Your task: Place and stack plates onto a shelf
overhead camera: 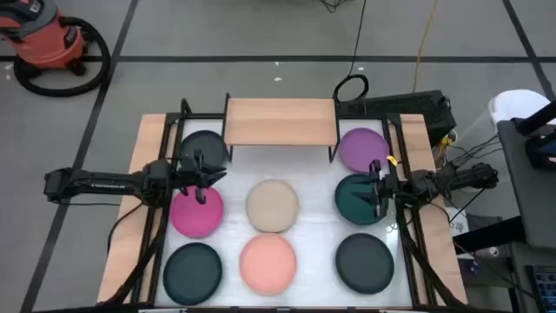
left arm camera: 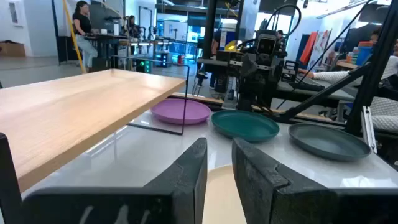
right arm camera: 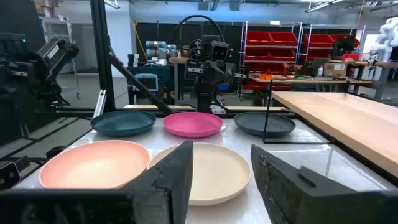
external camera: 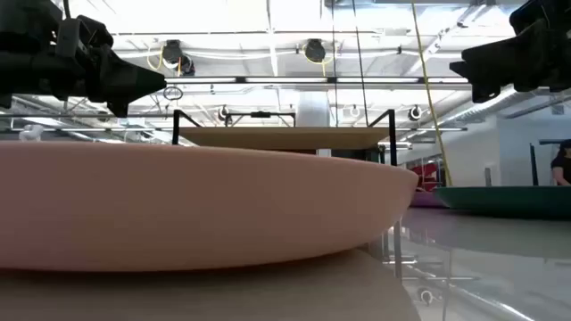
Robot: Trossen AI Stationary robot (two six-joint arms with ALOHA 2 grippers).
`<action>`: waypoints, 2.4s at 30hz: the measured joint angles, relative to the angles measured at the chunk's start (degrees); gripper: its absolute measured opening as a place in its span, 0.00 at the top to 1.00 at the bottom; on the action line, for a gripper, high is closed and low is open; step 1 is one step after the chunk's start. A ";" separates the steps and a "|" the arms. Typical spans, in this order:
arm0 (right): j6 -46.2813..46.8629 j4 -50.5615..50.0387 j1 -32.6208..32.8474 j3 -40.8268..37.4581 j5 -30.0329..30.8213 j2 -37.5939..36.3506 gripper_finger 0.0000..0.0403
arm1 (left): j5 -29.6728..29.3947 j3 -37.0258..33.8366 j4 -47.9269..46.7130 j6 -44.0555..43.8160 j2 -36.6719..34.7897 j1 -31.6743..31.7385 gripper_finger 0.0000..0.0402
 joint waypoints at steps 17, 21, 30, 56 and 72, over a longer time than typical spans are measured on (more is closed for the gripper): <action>0.01 0.00 0.01 0.00 0.01 0.01 0.64 | 0.01 0.00 -0.01 0.00 0.00 0.00 0.80; 0.01 0.00 0.00 0.00 0.02 0.02 0.64 | 0.00 0.00 -0.01 0.00 -0.02 -0.01 0.80; -12.03 0.02 0.00 -0.01 0.02 0.02 0.64 | 0.01 0.00 0.00 0.00 0.00 -0.01 0.80; -17.79 26.53 0.00 -0.01 -1.60 0.09 0.64 | 0.01 0.00 0.01 0.00 -0.02 -0.01 0.80; -27.02 25.31 0.00 10.10 9.42 11.57 0.64 | 0.00 0.00 0.00 0.00 -0.01 0.00 0.80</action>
